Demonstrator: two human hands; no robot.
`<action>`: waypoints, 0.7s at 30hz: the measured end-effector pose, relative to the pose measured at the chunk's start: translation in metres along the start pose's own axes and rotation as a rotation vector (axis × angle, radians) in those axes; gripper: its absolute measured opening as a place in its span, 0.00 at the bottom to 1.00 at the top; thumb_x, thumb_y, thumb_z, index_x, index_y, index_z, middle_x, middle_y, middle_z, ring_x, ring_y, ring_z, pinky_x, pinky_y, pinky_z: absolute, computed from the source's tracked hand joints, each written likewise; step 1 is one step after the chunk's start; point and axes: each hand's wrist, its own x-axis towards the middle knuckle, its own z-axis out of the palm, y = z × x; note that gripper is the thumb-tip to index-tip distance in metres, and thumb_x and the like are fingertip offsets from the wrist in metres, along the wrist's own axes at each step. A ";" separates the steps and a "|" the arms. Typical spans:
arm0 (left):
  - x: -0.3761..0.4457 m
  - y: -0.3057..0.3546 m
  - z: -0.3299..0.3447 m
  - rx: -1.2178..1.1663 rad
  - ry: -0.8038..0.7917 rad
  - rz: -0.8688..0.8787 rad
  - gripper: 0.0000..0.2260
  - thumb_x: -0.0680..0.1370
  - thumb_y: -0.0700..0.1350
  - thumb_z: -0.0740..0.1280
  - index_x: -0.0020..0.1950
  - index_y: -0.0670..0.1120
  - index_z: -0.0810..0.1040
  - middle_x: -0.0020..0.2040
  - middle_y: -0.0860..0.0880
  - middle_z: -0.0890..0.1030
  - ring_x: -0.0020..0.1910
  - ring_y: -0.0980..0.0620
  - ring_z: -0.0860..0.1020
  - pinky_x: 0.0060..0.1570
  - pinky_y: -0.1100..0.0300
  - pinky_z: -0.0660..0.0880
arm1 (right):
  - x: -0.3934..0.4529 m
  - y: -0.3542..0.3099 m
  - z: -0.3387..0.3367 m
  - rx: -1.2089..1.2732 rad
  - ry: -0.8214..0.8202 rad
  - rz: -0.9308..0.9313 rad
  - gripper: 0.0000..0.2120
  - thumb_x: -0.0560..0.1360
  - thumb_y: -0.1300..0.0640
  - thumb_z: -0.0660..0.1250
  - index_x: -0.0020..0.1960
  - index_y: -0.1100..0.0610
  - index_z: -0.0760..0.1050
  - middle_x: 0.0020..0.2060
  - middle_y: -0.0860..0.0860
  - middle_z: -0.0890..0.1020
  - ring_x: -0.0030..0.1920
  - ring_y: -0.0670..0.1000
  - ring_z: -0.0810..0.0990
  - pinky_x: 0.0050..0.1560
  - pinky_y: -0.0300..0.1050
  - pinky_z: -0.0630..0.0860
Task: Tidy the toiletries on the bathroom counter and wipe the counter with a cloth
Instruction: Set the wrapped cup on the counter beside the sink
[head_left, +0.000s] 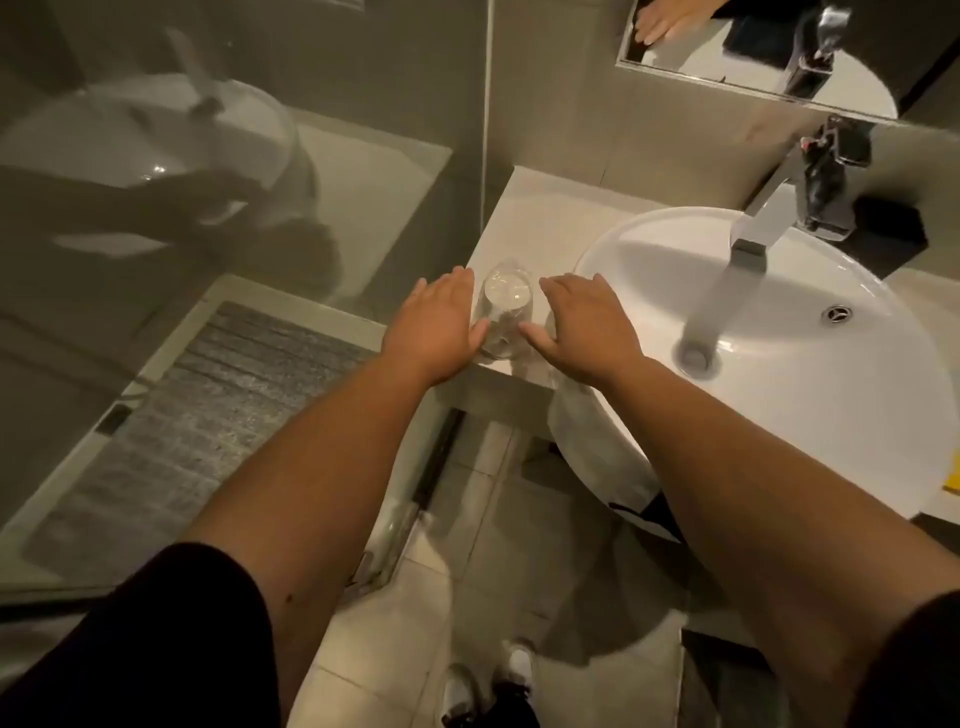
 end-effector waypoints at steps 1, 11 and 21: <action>0.003 0.001 0.001 -0.056 -0.008 -0.003 0.26 0.79 0.55 0.59 0.73 0.44 0.59 0.72 0.43 0.69 0.69 0.43 0.68 0.71 0.45 0.59 | 0.003 0.001 0.004 0.017 -0.011 -0.008 0.30 0.74 0.33 0.54 0.63 0.54 0.73 0.59 0.54 0.80 0.59 0.58 0.77 0.68 0.59 0.63; 0.018 0.010 0.000 -0.335 -0.040 -0.025 0.21 0.79 0.51 0.62 0.71 0.49 0.66 0.65 0.44 0.76 0.60 0.43 0.75 0.55 0.53 0.71 | 0.015 -0.006 0.020 0.141 0.001 0.036 0.26 0.76 0.36 0.55 0.63 0.52 0.75 0.58 0.53 0.82 0.60 0.56 0.78 0.72 0.58 0.55; 0.019 0.039 -0.047 -0.437 0.038 0.018 0.20 0.79 0.48 0.64 0.70 0.48 0.68 0.65 0.46 0.76 0.61 0.45 0.74 0.60 0.49 0.73 | 0.010 -0.002 -0.032 0.330 0.172 0.099 0.24 0.76 0.37 0.59 0.62 0.53 0.76 0.59 0.52 0.82 0.58 0.56 0.79 0.69 0.56 0.61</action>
